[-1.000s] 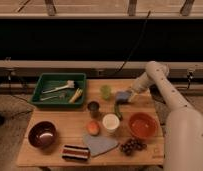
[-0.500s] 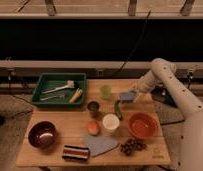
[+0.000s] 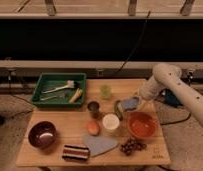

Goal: Wipe red bowl with sponge

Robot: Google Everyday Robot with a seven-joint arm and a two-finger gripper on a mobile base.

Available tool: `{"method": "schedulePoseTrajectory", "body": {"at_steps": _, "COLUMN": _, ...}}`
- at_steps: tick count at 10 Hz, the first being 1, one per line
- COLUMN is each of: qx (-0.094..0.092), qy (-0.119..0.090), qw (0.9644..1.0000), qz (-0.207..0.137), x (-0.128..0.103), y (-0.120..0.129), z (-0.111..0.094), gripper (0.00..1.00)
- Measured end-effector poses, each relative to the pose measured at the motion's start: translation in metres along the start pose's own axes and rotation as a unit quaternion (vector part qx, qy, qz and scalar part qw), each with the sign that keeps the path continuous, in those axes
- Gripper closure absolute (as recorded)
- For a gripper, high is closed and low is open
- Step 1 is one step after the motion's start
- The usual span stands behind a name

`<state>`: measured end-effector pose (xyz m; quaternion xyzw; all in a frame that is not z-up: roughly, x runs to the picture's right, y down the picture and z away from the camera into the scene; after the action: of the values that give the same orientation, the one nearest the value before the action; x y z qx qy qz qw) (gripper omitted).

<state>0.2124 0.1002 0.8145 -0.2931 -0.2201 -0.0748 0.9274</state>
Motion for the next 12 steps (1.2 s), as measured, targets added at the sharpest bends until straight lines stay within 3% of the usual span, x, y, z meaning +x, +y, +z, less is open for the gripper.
{"method": "schedulePoseTrajectory", "body": {"at_steps": 2, "qx": -0.005, "qy": 0.033, "qw": 0.9993, "qz": -0.016, "x": -0.007, "y": 0.022, "z": -0.004, "gripper": 1.0}}
{"method": "schedulePoseTrajectory", "body": {"at_steps": 5, "qx": -0.018, "qy": 0.068, "qw": 0.9975, "qz": -0.008, "x": 0.006, "y": 0.049, "z": -0.001, "gripper": 1.0}}
{"method": "schedulePoseTrajectory", "body": {"at_steps": 9, "qx": -0.039, "qy": 0.067, "qw": 0.9965, "qz": 0.032, "x": 0.019, "y": 0.089, "z": -0.001, "gripper": 1.0}}
{"method": "schedulePoseTrajectory", "body": {"at_steps": 12, "qx": -0.04, "qy": 0.072, "qw": 0.9948, "qz": 0.06, "x": 0.036, "y": 0.111, "z": -0.017, "gripper": 1.0}}
